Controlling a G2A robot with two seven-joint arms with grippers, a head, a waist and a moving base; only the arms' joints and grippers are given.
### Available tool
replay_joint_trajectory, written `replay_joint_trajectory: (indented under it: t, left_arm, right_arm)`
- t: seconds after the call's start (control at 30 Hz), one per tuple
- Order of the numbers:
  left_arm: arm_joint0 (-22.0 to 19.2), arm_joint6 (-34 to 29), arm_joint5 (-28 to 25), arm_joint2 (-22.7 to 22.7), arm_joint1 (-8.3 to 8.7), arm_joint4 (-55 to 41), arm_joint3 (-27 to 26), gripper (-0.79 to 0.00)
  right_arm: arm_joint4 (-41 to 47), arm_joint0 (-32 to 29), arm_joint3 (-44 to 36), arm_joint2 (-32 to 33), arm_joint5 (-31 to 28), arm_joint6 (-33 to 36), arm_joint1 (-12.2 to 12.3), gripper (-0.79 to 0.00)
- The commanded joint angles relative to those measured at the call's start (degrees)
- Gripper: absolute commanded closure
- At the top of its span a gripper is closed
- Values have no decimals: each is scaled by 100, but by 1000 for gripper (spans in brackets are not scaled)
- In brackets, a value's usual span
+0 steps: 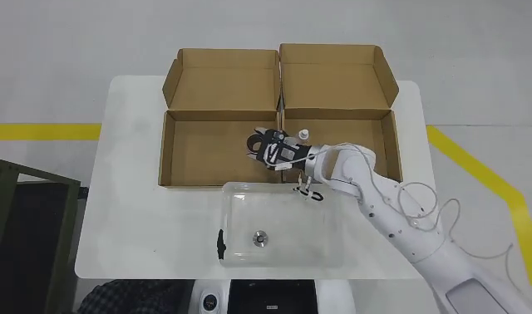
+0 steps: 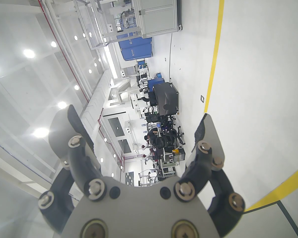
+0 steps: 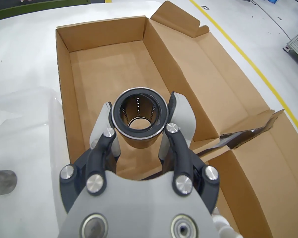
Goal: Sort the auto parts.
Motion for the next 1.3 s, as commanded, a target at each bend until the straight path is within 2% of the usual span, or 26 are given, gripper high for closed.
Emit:
replay_joint_trajectory:
  t: [0.0,0.27,0.57,0.67,0.77,0.9,1.07,1.27]
  left_arm:
    - [0,0,0,0,0,0,0,-785]
    - [0,0,0,0,0,0,0,-785]
    - [0,0,0,0,0,0,0,-785]
    - [0,0,0,0,0,0,0,-785]
    - [0,0,0,0,0,0,0,-785]
    - [0,0,0,0,0,0,0,-785]
    - [0,0,0,0,0,0,0,-785]
    - [0,0,0,0,0,0,0,-785]
  right_arm:
    - [-13,88,110,-65,13,-4,-46,0]
    - [-75,320,523,-284,148,20,-227,0]
    - [-132,431,835,-250,265,-3,-332,0]
    - [-185,482,947,-244,261,25,-362,-74]
    - [-200,522,1056,-267,235,18,-402,-89]
    - [-207,563,1182,-321,234,12,-466,-151]
    - [-257,603,1282,-353,225,29,-527,-323]
    - [-321,612,1344,-313,188,95,-564,-360]
